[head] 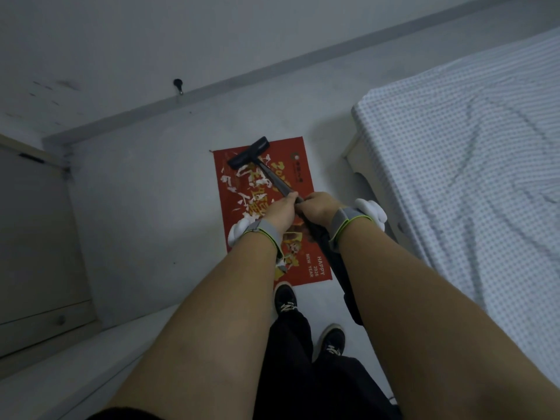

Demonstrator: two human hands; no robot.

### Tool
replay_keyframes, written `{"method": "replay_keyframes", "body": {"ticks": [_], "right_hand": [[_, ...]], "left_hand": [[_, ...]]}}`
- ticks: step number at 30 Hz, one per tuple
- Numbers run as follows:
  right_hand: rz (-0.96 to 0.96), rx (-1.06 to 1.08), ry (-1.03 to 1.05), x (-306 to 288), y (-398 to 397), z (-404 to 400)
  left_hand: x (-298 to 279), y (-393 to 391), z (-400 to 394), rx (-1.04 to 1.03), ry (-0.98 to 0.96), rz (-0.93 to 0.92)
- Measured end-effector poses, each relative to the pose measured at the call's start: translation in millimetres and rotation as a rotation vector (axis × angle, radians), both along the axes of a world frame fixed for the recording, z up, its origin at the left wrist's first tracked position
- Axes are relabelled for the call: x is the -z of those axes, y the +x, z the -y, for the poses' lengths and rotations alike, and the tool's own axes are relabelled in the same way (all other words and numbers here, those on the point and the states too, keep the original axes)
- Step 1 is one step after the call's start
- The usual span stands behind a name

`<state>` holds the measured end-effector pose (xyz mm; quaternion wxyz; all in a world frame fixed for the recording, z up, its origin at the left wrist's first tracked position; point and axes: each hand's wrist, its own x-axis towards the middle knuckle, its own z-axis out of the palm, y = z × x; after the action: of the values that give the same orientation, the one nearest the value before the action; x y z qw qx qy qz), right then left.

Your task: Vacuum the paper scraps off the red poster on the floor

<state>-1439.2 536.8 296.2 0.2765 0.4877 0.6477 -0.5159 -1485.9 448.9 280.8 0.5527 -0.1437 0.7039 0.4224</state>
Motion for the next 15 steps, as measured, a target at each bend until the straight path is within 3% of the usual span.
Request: {"method": "replay_keyframes", "body": {"ticks": [15], "right_hand": [[0.066,-0.007,-0.047,-8,79,-1]], "left_hand": [[-32,69,1,0.208,-0.058,0.014]]}}
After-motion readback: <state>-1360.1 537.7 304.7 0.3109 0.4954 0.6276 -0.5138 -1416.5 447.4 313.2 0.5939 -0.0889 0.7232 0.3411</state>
